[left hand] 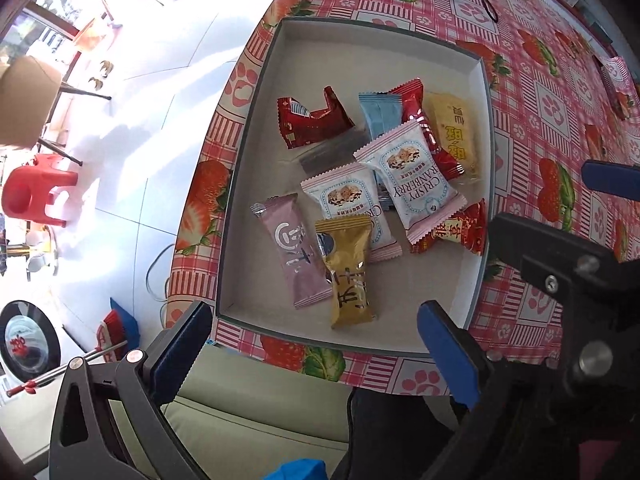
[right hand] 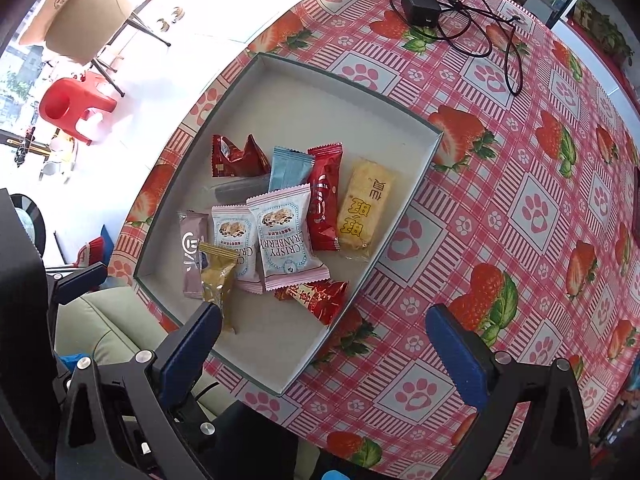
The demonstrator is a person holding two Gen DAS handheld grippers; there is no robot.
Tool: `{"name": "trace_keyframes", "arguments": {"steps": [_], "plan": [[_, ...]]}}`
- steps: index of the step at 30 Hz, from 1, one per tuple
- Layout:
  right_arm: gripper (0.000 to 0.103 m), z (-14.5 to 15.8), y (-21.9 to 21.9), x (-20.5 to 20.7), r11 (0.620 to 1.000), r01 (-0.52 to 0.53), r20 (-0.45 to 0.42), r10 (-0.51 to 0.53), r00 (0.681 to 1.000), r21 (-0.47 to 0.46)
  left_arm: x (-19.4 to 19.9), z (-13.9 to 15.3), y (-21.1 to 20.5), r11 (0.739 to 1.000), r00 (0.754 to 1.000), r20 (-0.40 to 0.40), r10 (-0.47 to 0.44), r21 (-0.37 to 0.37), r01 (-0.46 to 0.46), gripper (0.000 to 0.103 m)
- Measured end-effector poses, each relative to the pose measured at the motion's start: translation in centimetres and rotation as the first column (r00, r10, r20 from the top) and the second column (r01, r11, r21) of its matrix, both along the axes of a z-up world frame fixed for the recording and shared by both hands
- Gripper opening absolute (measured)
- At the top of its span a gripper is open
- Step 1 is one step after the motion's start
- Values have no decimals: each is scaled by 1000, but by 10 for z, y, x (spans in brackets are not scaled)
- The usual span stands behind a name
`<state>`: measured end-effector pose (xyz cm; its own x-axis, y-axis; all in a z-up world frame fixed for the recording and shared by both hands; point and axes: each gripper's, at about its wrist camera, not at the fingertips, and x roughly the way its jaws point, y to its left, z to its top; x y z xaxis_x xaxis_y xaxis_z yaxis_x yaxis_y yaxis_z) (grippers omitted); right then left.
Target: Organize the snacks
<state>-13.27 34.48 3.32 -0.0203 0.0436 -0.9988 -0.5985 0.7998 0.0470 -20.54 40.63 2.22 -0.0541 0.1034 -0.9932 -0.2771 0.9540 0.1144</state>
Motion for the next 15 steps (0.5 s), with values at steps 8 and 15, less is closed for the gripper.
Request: {"name": "trace_keyframes", "arguments": {"steps": [8, 15], "plan": [[103, -1, -2, 1, 1000, 2, -14, -2, 1000, -3, -1, 2, 0, 1000, 1000, -8, -6, 12, 6, 103], [103, -3, -1, 0, 1000, -4, -22, 4, 1000, -8, -1, 4, -3, 1000, 1000, -10, -13, 22, 14, 103]]}}
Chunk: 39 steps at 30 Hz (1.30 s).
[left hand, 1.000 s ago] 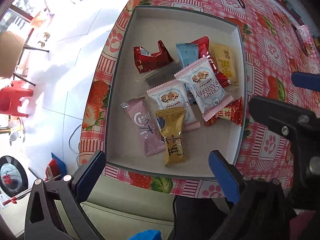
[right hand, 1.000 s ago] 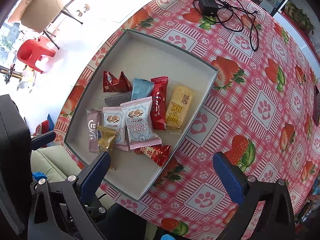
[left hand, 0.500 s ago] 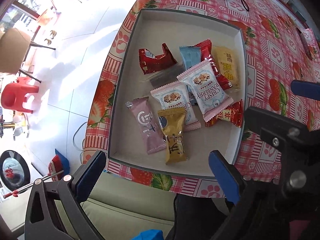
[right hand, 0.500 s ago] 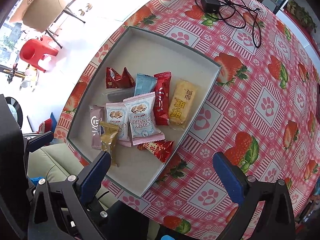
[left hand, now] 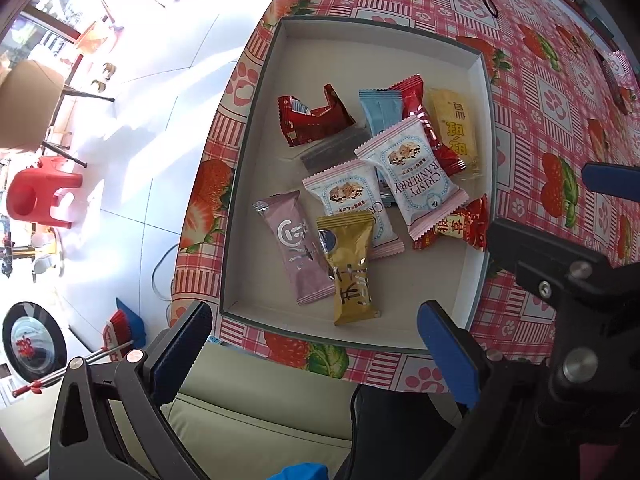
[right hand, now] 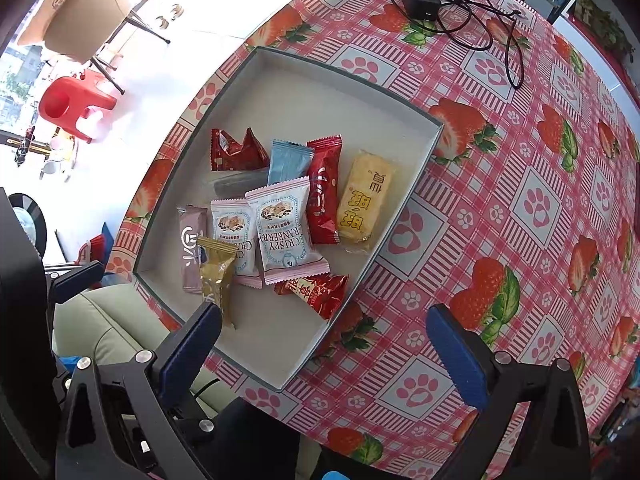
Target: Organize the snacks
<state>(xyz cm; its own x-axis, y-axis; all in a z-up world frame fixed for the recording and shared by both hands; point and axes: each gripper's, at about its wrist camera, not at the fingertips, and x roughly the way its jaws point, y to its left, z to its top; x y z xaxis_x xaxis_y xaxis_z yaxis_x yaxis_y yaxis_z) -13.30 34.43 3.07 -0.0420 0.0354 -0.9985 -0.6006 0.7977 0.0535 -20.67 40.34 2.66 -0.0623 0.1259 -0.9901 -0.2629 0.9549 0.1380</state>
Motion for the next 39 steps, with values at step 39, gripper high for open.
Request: {"name": "trace_keyframes", "arguments": {"steps": [39], "plan": [[103, -3, -2, -4, 1000, 7, -11, -8, 1000, -24, -2, 4, 2, 1000, 1000, 12, -2, 3, 2, 102]]}}
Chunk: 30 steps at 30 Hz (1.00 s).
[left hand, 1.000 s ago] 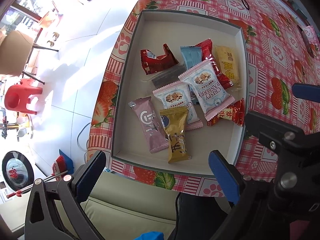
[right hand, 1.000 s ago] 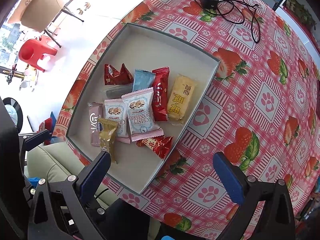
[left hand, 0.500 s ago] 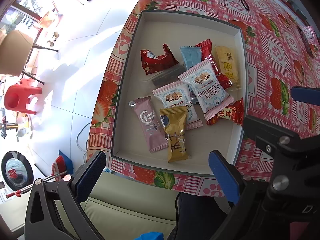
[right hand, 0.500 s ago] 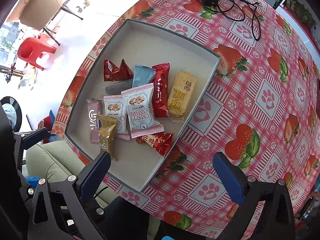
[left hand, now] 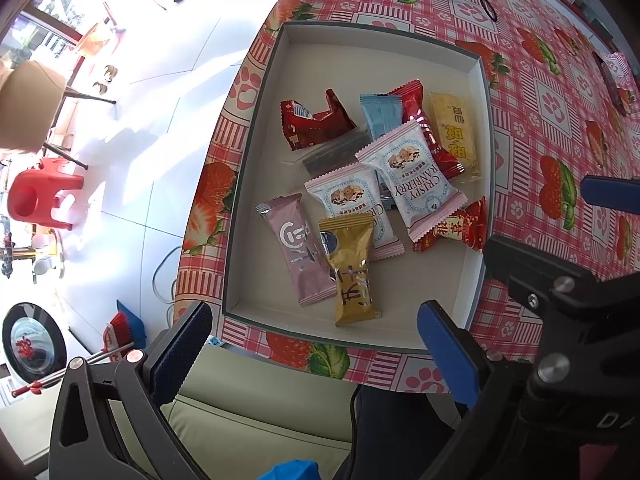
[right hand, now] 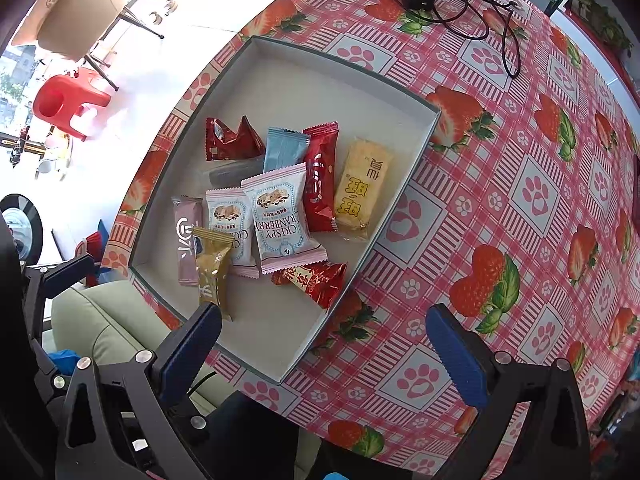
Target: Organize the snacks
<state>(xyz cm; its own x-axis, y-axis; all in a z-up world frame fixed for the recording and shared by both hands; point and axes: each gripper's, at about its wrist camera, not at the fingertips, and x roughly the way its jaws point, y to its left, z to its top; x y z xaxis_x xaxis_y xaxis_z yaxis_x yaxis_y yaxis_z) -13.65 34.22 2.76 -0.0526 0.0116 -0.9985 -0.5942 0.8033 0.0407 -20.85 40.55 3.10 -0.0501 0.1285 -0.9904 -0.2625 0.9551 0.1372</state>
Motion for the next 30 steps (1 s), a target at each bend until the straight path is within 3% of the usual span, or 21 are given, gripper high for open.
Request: {"name": "trace_keyframes", "arguments": {"steps": [30], "plan": [[103, -4, 0, -1, 1000, -11, -3, 11, 1000, -10, 0, -1, -2, 1000, 1000, -2, 6, -2, -6, 103]]}}
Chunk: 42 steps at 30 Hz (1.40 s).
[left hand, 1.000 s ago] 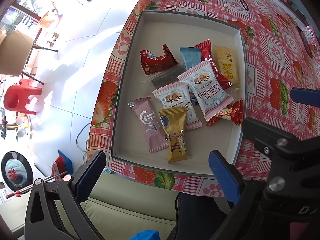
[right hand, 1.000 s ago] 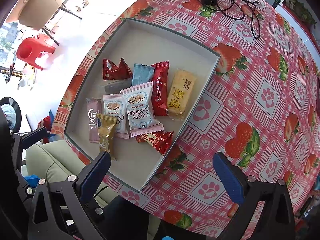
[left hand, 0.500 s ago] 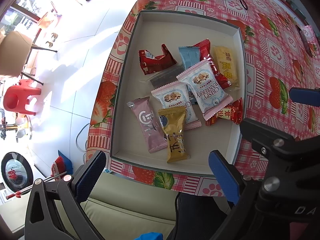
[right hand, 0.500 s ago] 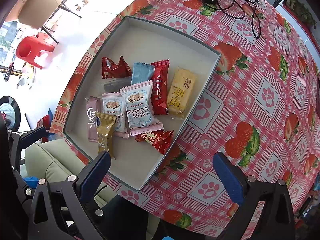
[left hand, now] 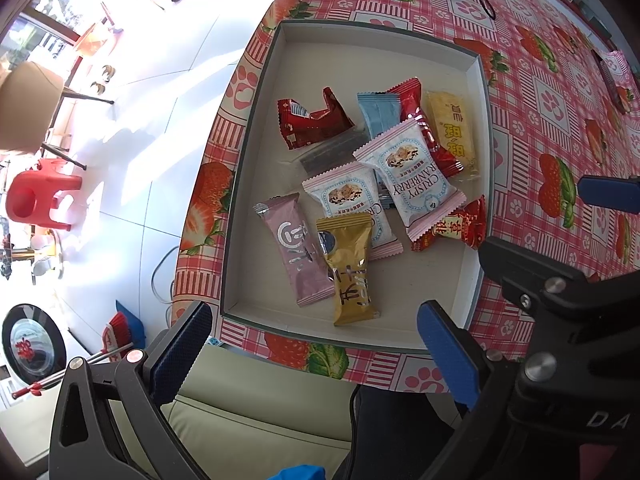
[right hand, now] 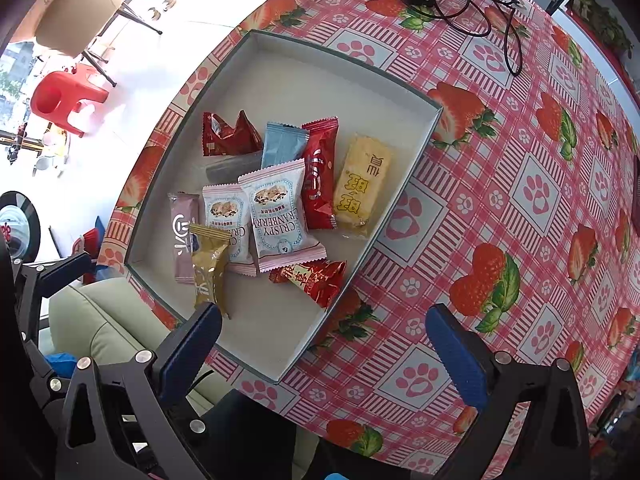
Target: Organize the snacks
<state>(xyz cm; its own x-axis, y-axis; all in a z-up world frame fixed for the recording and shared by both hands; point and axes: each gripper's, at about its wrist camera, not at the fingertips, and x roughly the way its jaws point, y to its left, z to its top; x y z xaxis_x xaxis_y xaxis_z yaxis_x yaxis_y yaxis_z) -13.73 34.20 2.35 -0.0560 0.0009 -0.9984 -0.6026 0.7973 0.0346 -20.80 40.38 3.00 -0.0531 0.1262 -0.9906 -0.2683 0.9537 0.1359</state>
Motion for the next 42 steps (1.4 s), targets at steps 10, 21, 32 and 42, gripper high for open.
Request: {"name": "trace_keyframes", "arguments": {"steps": [10, 21, 32, 42], "plan": [[103, -1, 0, 1, 1000, -1, -1, 1, 1000, -2, 1, -2, 1, 1000, 1000, -2, 4, -5, -4, 103], [103, -3, -1, 2, 1000, -6, -4, 6, 1000, -9, 2, -3, 1, 1000, 1000, -3, 2, -8, -2, 103], [103, -4, -1, 3, 1000, -7, -8, 7, 1000, -12, 3, -3, 1, 1000, 1000, -4, -1, -7, 0, 103], [103, -5, -1, 4, 1000, -8, -9, 8, 1000, -14, 4, -4, 0, 1000, 1000, -5, -2, -8, 2, 103]]}}
